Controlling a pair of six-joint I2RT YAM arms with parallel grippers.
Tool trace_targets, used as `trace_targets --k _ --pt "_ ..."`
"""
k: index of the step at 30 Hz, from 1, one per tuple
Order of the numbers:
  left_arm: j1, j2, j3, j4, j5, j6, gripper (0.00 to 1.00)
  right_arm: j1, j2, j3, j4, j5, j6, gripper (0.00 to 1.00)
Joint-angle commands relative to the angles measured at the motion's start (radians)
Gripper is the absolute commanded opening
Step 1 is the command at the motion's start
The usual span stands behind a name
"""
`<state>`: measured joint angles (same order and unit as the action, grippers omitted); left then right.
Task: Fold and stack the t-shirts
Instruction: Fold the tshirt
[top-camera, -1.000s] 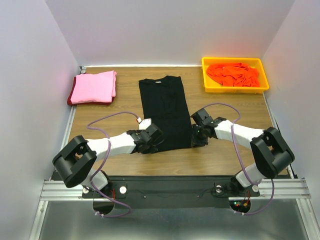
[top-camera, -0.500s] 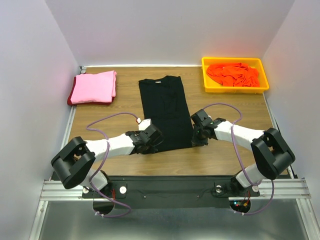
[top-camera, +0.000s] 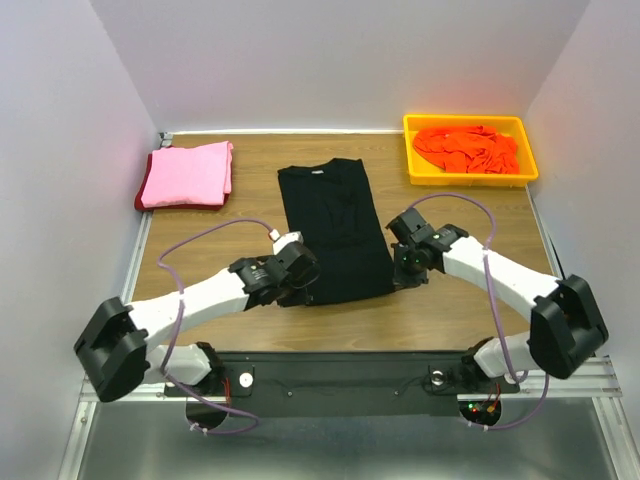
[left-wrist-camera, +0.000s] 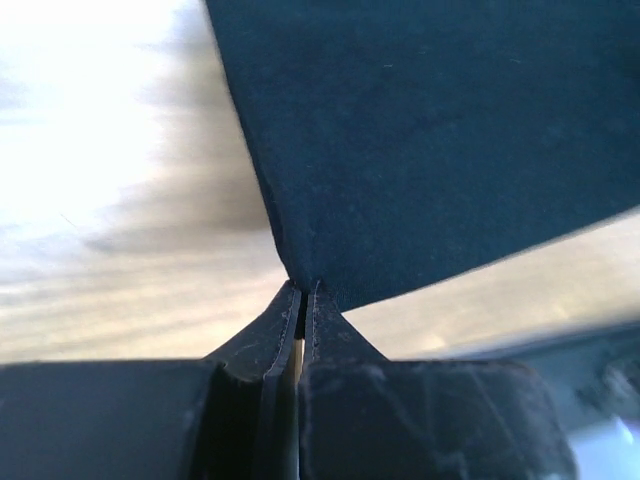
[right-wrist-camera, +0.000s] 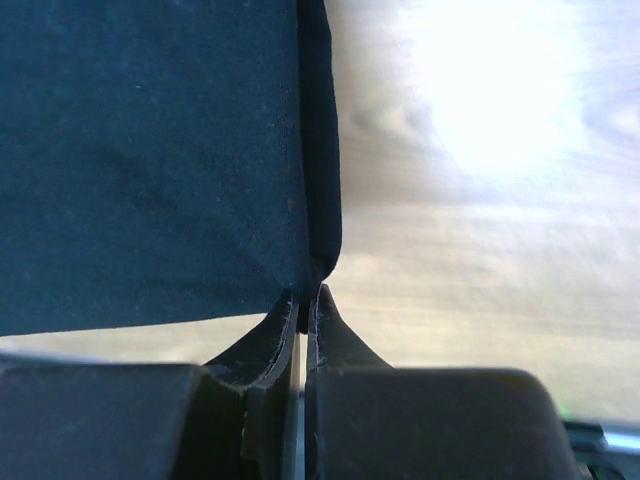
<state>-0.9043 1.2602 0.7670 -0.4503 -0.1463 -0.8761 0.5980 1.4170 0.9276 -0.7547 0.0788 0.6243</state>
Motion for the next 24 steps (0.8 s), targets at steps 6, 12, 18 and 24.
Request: trace_targets --k 6,12,18,24 --pt "-0.117 -0.163 -0.061 -0.123 0.249 -0.038 0.00 -0.001 -0.191 -0.027 -0.308 -0.085 -0.040 0.01" --pt "-0.254 -0.234 -0.072 -0.145 0.318 -0.112 0.00 -0.001 -0.282 -0.015 -0.432 -0.162 -0.040 0.01" --pt "-0.265 -0.295 0.007 -0.211 0.164 -0.259 0.00 -0.001 -0.319 0.155 -0.531 -0.088 -0.029 0.01" --pt "-0.263 -0.188 0.184 -0.272 -0.040 -0.258 0.00 0.000 -0.230 0.383 -0.546 -0.008 -0.061 0.01"
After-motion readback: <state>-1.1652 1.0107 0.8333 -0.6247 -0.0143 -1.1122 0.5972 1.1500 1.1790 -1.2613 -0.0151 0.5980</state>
